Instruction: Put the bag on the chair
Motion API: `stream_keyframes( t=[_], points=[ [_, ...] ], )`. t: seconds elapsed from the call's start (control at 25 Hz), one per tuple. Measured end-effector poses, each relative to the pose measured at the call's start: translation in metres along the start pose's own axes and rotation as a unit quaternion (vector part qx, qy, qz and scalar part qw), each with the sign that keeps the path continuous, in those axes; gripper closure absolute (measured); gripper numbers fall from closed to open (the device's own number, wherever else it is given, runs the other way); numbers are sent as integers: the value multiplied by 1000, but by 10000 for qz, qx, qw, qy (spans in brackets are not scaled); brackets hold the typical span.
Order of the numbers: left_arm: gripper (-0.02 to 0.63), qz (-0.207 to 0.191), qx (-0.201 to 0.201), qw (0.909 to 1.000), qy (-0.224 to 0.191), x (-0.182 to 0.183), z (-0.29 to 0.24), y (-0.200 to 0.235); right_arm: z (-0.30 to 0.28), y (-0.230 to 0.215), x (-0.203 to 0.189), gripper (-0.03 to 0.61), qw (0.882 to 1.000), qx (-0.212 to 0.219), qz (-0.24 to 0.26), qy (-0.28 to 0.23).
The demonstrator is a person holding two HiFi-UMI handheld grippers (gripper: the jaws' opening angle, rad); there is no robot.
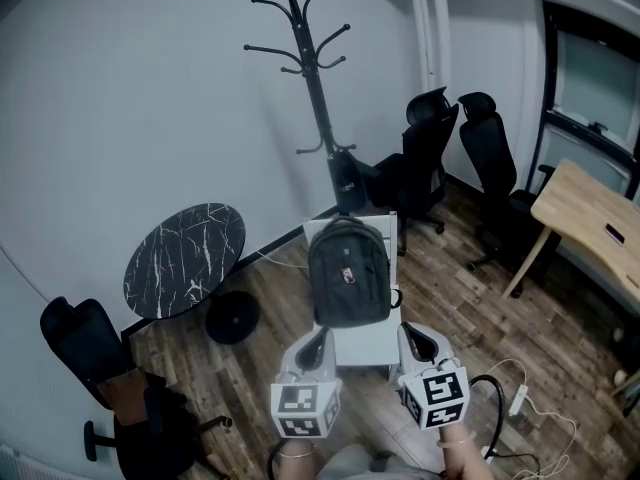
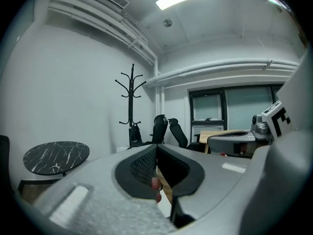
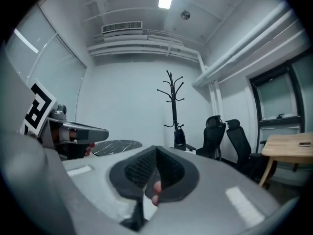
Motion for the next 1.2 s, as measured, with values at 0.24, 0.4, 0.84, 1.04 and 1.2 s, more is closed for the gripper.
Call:
stream_keyframes(
  t=[0.24,0.4,0.84,1.04,1.2],
  points=[
    [603,238,-201,9995,-48,5,-10,27,-24,10,3,575,10000,21,40,12],
    [603,464,-355,9982,-117,9,-19,45,-39,16,5,575,10000,23,-31,19],
    [603,394,-833,9957,-65,10,-55,87,-89,33,6,575,9995,-247,-84,199],
    [603,351,-880,9955,10,5,-74,114,-108,41,0,575,9985,-391,19,388],
    [603,633,-1000,9930,63,-1,-92,134,-124,40,-11,575,9976,-438,30,538]
  ],
)
Point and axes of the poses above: the fingertips, and each gripper's own axes: z backward along the fingers, y to its left, x out of its top, the point moved 7 cm from there along z, backward along the fingers, and after that the axes turned 10 degrees about z, right-handed, at the moved point
